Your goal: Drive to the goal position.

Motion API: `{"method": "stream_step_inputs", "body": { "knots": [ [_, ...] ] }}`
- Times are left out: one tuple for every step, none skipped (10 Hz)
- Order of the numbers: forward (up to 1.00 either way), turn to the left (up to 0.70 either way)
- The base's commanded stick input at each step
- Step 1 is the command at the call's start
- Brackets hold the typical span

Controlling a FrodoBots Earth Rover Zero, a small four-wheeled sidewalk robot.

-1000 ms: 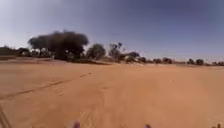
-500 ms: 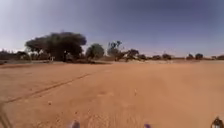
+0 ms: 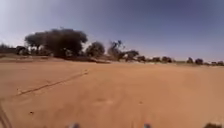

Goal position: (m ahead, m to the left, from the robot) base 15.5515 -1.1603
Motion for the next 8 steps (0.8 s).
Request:
{"method": "stream_step_inputs", "body": {
  "knots": [
    [0.70, 0.00],
    [0.70, 0.00],
    [0.70, 0.00],
    [0.70, 0.00],
    [0.70, 0.00],
    [0.70, 0.00],
    [0.70, 0.00],
    [0.70, 0.00]
  ]
}}
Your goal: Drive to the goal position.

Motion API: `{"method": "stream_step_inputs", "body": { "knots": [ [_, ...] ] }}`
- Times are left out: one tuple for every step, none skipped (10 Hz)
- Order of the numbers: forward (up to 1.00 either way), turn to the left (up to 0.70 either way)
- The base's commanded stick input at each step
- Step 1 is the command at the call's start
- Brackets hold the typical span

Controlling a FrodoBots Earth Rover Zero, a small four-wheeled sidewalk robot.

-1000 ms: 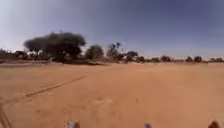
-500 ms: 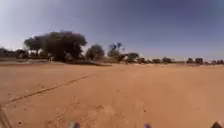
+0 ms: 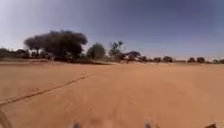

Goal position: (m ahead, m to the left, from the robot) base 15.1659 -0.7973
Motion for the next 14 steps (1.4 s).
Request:
{"method": "stream_step_inputs", "body": {
  "knots": [
    [0.70, 0.00],
    [0.70, 0.00],
    [0.70, 0.00],
    [0.70, 0.00],
    [0.70, 0.00],
    [0.70, 0.00],
    [0.70, 0.00],
    [0.70, 0.00],
    [0.70, 0.00],
    [0.70, 0.00],
    [0.70, 0.00],
    [0.70, 0.00],
    [0.70, 0.00],
    [0.70, 0.00]
  ]
}}
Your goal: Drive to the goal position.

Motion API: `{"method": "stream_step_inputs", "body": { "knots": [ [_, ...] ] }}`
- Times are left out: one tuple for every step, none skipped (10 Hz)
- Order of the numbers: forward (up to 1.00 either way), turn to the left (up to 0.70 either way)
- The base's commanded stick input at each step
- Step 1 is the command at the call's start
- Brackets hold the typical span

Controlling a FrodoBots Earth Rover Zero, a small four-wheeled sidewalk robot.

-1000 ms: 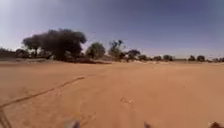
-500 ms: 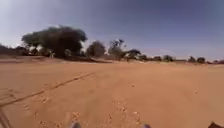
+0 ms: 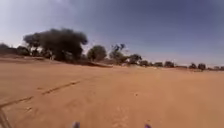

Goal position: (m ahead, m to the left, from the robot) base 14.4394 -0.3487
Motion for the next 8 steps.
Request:
{"method": "stream_step_inputs", "body": {
  "knots": [
    [0.70, 0.00],
    [0.70, 0.00],
    [0.70, 0.00],
    [0.70, 0.00],
    [0.70, 0.00],
    [0.70, 0.00],
    [0.70, 0.00],
    [0.70, 0.00]
  ]
}}
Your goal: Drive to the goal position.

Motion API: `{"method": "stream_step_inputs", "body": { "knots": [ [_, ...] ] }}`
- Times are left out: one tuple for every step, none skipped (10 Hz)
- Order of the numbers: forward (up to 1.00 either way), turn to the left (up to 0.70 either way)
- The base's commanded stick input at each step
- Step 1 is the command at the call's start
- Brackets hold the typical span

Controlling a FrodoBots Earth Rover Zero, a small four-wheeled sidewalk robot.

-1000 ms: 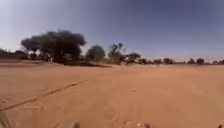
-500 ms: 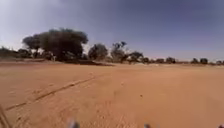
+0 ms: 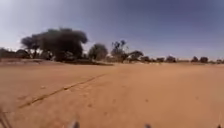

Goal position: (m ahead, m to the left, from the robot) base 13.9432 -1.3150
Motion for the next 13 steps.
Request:
{"method": "stream_step_inputs", "body": {
  "knots": [
    [0.70, 0.00],
    [0.70, 0.00],
    [0.70, 0.00],
    [0.70, 0.00],
    [0.70, 0.00],
    [0.70, 0.00],
    [0.70, 0.00],
    [0.70, 0.00],
    [0.70, 0.00],
    [0.70, 0.00],
    [0.70, 0.00],
    [0.70, 0.00],
    [0.70, 0.00]
  ]
}}
